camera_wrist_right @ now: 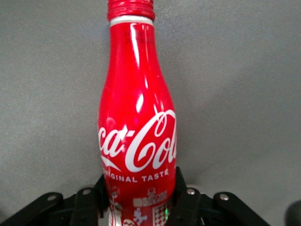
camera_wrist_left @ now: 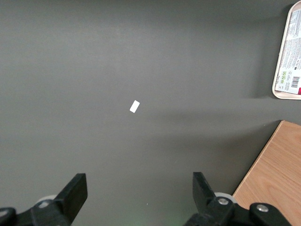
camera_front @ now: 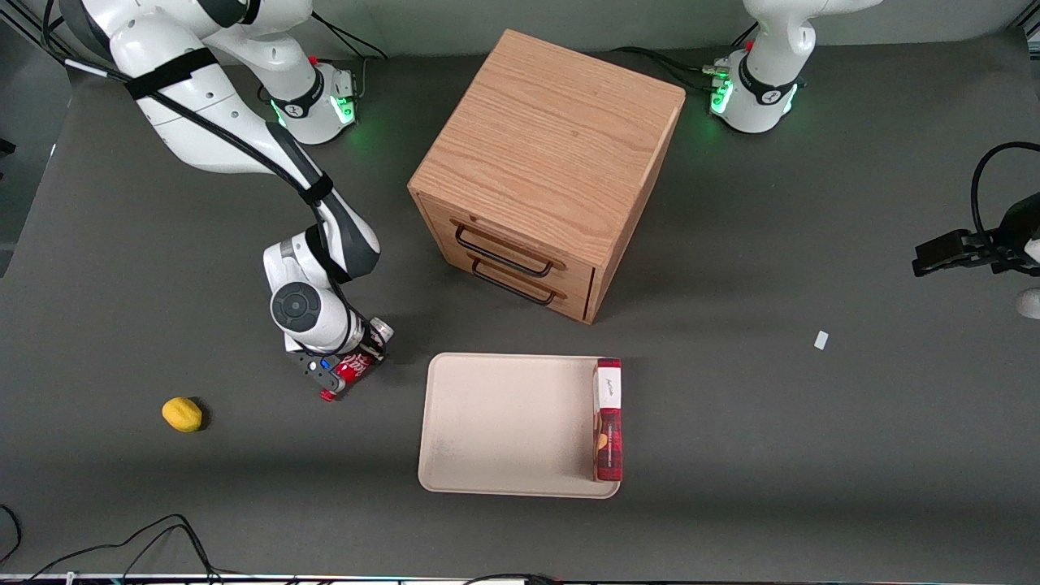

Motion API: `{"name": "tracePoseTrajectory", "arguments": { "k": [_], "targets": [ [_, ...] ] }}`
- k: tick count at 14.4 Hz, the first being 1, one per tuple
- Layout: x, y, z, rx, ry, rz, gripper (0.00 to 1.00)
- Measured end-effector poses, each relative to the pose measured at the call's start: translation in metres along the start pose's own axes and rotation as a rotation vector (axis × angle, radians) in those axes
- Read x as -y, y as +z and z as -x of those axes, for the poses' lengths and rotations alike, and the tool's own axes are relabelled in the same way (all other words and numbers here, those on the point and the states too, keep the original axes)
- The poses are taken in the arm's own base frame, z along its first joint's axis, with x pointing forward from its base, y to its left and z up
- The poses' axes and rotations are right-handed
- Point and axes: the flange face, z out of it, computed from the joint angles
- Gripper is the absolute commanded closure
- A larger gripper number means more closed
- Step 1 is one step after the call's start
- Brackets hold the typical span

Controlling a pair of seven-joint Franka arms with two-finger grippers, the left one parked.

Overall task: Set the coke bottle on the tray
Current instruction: 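Lower the open right gripper around the bottle's body and close it, then lift the bottle upright and carry it over the cream tray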

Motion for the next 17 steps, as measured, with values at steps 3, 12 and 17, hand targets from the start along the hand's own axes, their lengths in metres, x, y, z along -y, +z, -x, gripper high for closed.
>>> {"name": "tracePoseTrajectory", "arguments": {
  "k": [3, 12, 17],
  "targets": [
    [0.005, -0.012, -0.001, -0.017, -0.010, -0.018, 1.00],
    [0.006, -0.189, -0.028, -0.093, -0.274, 0.037, 1.00],
    [0.021, -0.277, -0.038, -0.112, -0.424, 0.024, 1.00]
  ]
}}
